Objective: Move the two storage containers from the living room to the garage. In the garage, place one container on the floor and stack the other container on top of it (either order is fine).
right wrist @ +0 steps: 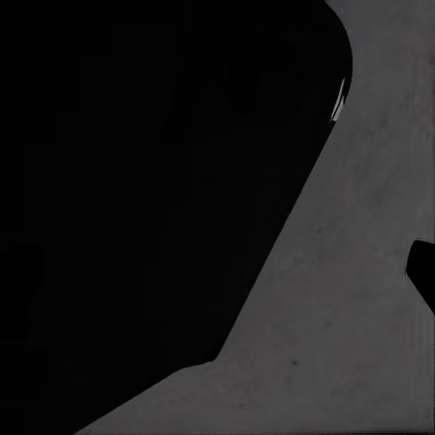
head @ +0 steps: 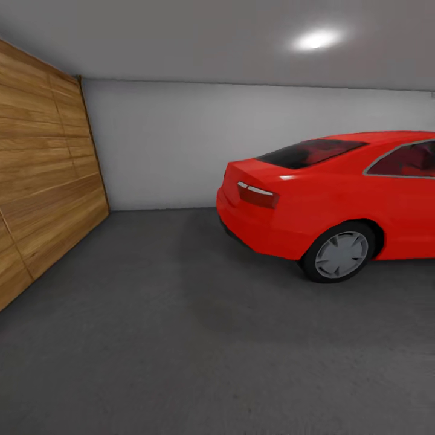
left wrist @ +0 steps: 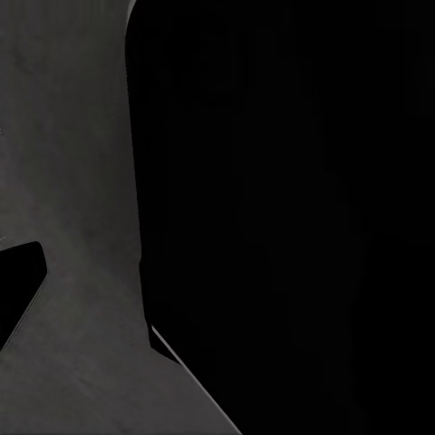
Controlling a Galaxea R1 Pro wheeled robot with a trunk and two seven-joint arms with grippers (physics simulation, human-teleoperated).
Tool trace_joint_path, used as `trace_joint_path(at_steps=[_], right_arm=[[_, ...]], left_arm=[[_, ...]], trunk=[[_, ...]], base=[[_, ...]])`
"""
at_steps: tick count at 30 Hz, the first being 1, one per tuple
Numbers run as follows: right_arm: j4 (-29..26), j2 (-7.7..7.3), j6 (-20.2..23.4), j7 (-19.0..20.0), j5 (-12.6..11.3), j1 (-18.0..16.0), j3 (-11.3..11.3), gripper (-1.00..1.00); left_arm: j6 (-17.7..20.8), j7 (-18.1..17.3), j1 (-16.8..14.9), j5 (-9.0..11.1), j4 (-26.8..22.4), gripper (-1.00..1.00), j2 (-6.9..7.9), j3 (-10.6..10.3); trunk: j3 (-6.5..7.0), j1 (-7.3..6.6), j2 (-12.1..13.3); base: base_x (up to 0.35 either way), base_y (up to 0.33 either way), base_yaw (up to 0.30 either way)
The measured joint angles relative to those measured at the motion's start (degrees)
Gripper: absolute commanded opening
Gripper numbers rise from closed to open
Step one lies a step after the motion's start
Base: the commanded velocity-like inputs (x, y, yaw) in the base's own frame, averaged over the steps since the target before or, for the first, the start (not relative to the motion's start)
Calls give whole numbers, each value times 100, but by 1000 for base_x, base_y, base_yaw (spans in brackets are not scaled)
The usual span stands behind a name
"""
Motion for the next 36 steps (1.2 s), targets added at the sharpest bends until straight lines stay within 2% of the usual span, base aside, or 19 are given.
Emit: trace_joint_path(at_steps=[26,36], right_arm=[[0,0,0,0,0,0,-2,100],[0,0,0,0,0,0,-2,100]], left_arm=[[0,0,0,32,0,100,-2,32],[0,0,0,27,0,100,-2,32]], trunk=[[0,0,0],[4,0,0]], base=[[0,0,-271],[0,0,-167]])
